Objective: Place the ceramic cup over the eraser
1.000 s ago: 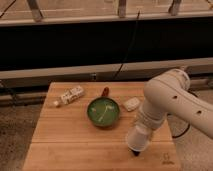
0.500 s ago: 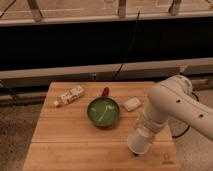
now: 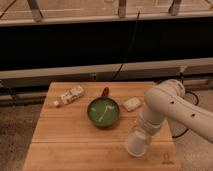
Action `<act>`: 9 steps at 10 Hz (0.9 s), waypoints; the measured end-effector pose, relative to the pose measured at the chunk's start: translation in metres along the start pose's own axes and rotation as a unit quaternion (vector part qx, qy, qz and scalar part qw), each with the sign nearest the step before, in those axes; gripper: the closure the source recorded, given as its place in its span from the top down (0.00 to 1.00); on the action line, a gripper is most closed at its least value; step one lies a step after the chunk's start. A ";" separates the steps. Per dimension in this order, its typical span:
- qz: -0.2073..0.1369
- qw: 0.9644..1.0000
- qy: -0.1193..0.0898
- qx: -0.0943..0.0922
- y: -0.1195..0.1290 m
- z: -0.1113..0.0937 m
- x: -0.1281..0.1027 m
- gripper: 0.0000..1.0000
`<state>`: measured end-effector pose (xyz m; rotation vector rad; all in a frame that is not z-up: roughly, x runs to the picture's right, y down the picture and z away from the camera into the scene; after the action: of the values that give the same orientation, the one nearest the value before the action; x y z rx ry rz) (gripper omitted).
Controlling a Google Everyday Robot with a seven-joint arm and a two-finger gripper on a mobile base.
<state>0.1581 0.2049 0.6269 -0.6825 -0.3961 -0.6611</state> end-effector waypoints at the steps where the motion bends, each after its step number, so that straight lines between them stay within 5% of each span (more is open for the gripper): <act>1: 0.001 1.000 -0.004 -0.003 -0.002 0.005 0.001 0.01; 5: -0.013 0.994 -0.037 -0.100 -0.008 0.047 0.005 0.38; 7: -0.002 0.993 -0.038 -0.113 -0.008 0.057 0.013 0.57; 9: 0.006 0.994 -0.036 -0.107 -0.010 0.060 0.018 0.77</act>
<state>0.1569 0.2323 0.6836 -0.9137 -0.3916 -0.6748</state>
